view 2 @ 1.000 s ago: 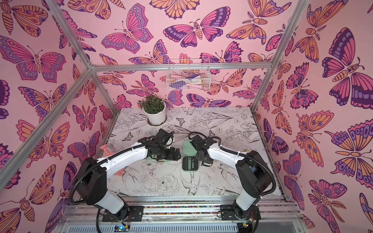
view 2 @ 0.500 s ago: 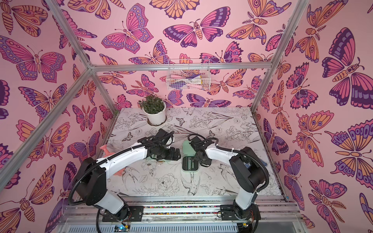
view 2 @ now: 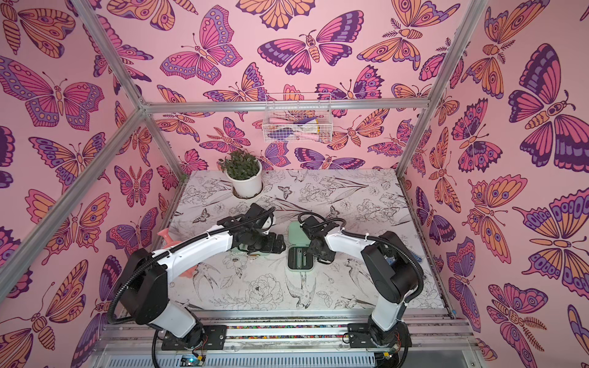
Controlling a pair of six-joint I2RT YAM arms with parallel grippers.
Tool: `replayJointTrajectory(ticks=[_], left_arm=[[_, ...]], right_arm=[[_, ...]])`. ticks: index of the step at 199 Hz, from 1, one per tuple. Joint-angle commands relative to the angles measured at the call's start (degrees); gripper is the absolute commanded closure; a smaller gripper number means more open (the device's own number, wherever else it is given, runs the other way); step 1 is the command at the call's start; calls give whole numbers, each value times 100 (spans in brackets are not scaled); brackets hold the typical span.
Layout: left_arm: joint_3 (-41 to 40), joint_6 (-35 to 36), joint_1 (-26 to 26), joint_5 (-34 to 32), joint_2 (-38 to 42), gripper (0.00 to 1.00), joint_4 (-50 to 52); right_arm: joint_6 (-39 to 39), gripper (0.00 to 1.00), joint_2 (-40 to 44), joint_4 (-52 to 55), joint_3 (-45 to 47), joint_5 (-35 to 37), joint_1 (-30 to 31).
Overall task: Organize nail clipper sets
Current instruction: Pick up the nail clipper from the center of the board.
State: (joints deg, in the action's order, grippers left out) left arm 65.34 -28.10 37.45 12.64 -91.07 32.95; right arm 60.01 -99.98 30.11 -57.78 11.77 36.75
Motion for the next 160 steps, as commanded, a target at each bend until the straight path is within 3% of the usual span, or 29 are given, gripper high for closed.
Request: replayJointTrajectory(ticks=[1, 67, 127, 160], left_arm=[[-54, 42, -27, 9, 124, 9, 19], [-57, 35, -28, 9, 147, 9, 18], [-30, 18, -28, 8, 126, 9, 18], [-30, 6, -30, -8, 132, 10, 17]], right_arm=[[99, 84, -118, -55, 125, -76, -37], [-170, 92, 255, 253, 18, -56, -28], [-1698, 91, 675, 918, -547, -375, 249], [-1914, 91, 629, 707, -598, -513, 619]])
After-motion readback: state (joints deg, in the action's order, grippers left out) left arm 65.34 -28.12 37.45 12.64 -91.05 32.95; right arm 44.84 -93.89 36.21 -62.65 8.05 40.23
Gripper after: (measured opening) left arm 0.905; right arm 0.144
